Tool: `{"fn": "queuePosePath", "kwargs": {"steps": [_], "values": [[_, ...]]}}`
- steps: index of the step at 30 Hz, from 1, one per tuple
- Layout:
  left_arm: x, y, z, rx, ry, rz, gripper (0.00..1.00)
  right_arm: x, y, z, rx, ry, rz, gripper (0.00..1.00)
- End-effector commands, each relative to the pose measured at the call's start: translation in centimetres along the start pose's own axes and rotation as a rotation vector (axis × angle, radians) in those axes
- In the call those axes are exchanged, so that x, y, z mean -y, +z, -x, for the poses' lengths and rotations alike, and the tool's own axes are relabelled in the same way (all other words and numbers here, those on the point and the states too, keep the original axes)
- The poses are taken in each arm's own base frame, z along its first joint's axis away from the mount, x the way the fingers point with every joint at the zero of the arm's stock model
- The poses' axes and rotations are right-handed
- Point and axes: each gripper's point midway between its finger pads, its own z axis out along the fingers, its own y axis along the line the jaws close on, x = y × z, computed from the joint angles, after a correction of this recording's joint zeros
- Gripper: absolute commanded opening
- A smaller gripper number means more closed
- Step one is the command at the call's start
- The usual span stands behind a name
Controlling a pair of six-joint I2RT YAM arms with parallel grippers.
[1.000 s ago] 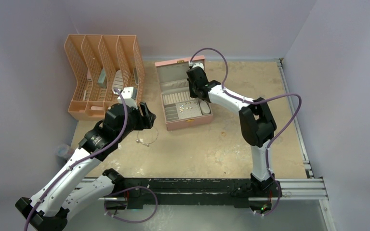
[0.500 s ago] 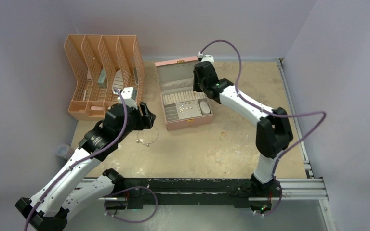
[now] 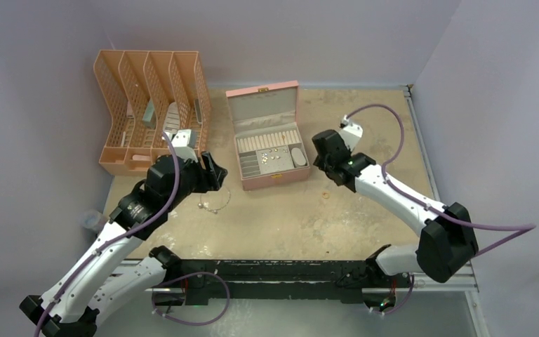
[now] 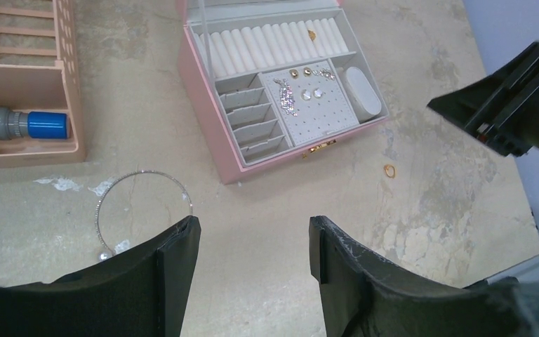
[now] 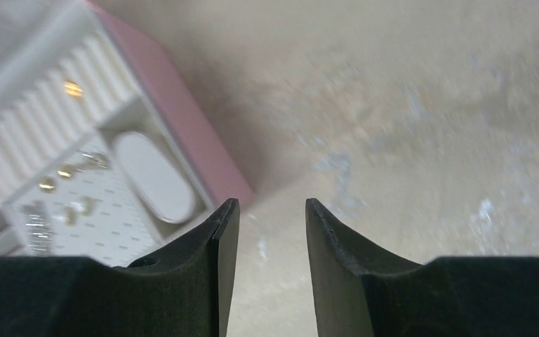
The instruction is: Organize the mixed jewelry
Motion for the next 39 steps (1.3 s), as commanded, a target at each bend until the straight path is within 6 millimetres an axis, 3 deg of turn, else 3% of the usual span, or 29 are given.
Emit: {"fn": "queuePosePath", "kwargs": {"steps": [1,7,12,21,29,39], "values": [[1.1,-0.4,0.9,0.035,-0.026,-0.058,0.58,3.5,-0.1,-3.2,-0.05,0.135,-0.098,0.41],[1.3,-0.5,0.7,0.03,-0.024,-0.076,0.58,4.2,1.8,-7.4,-0.149,0.142,-0.133,0.35],[1.3,-0.5,0.7,0.031,-0.023,-0.072,0.58,4.7,3.3,-9.5,-0.198,0.119,-0.182,0.31],[1.0,-0.2,0.6,0.026,-0.024,-0.058,0.58,5.2,4.1,-11.0,-0.221,0.105,-0.202,0.29],[1.0,-0.2,0.5,0.024,-0.024,-0.058,0.58,6.9,3.5,-11.9,-0.236,0.138,-0.268,0.27],[1.0,-0.2,0.5,0.025,-0.025,-0.057,0.57,6.9,3.7,-12.5,-0.252,0.138,-0.265,0.26]]}}
